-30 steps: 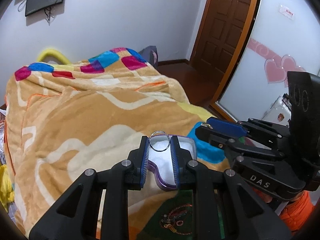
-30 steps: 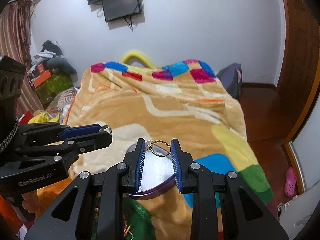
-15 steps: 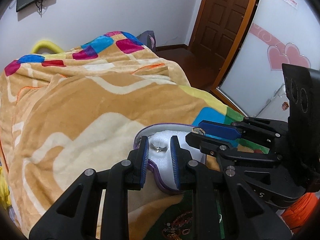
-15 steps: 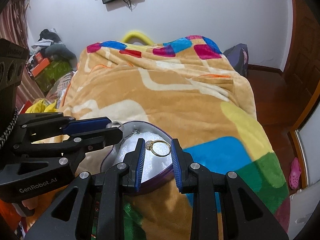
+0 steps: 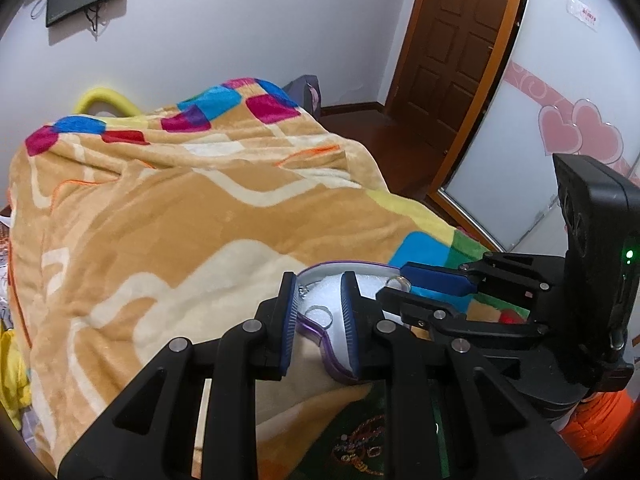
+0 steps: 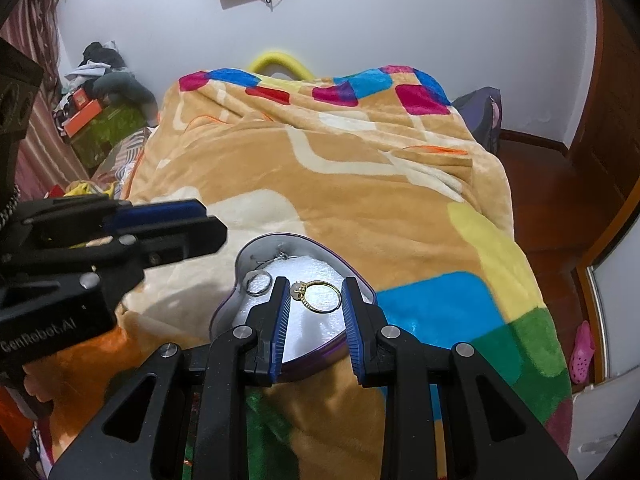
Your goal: Organize jewelry
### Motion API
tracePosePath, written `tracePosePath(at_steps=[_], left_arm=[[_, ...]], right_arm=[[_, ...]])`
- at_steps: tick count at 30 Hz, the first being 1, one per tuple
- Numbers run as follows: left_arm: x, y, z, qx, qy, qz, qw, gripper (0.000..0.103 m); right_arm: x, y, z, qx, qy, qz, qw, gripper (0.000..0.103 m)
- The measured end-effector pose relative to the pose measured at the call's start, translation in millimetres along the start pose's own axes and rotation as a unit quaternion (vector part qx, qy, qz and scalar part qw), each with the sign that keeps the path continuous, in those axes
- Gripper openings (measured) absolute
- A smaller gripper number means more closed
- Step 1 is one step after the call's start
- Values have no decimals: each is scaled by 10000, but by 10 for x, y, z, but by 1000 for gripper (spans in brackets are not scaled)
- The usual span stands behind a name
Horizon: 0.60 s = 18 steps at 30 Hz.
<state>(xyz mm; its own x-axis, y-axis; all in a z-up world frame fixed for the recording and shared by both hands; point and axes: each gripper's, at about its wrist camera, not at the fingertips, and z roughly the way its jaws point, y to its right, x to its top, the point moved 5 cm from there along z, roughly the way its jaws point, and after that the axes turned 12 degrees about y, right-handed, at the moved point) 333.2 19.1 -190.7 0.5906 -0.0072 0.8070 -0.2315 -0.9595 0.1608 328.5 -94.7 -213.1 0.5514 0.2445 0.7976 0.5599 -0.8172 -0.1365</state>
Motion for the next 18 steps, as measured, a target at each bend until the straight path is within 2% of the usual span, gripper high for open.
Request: tracePosePath(at_steps=[6,18], left_arm=[[54,-12,-206,101,135,47,9998,22],[11,-25,-644,247,309,73,9992,33]], right_arm=[[77,-57,-148,-110,132,-84,9998,33],[156,-167,-547,-289,399,-157,9987,35]])
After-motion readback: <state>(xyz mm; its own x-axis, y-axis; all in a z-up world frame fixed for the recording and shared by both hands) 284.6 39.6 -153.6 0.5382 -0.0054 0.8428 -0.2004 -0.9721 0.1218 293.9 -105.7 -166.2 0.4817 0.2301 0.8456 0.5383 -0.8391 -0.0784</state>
